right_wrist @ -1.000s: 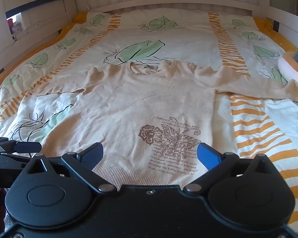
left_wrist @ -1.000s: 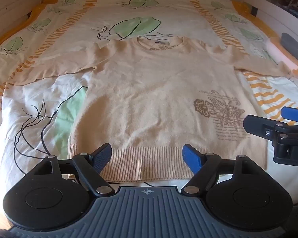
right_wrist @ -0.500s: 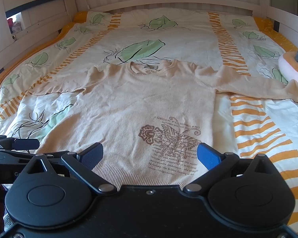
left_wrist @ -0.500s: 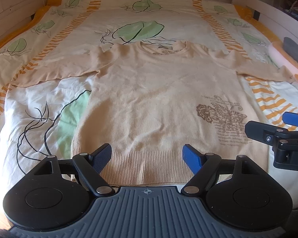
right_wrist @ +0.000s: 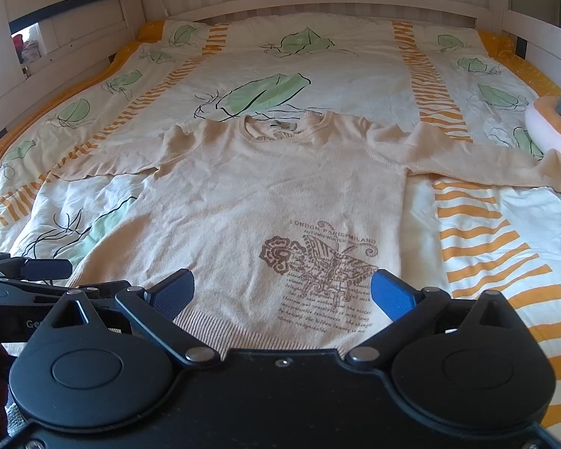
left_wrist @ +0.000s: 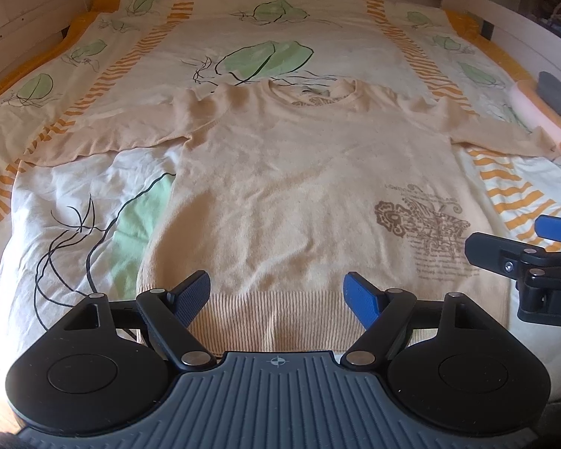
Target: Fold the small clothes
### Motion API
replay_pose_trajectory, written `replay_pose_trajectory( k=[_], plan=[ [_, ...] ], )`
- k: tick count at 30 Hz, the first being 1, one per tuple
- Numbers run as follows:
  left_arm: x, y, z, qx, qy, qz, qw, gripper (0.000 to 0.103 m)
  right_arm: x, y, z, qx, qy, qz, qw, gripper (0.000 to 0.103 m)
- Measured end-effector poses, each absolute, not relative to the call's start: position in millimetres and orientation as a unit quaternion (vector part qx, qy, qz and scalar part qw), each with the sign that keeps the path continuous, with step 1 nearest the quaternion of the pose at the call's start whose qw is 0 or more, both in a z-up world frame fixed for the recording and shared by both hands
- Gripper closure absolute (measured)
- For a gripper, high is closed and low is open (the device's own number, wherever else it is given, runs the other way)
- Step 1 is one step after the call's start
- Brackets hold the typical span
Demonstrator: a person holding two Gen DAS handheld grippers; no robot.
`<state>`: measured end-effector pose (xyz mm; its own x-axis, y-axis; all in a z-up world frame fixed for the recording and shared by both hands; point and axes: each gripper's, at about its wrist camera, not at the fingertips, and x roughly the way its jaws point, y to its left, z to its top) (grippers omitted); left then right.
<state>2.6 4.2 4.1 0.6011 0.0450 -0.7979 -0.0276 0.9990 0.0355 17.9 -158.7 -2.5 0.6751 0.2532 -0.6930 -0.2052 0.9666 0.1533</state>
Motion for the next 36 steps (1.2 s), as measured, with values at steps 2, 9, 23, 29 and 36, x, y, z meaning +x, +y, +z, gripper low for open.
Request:
replay_pose_trajectory(
  k=[2,9,23,29,36],
  plan=[
    [4,5,5,0.009,0.445,0.024,0.895,0.025,17,-158,-5,0.032,0.383,0.125,0.915,0.002],
    [7,7,6,0.009,0.44,0.034,0.897,0.025,23,-160,-10,0.034,0.389,0.126,0.912,0.002],
    [14,9,8,0.012,0.432,0.044,0.901,0.025,30,-159,-6,0.035,0.399,0.125,0.908,0.002],
    [18,8,8,0.018,0.431,0.045,0.901,0.025,34,-161,-8,0.04,0.404,0.125,0.905,0.002],
    [26,8,8,0.022,0.433,0.048,0.9,0.025,39,-159,-8,0.041,0.408,0.134,0.902,0.002]
  ],
)
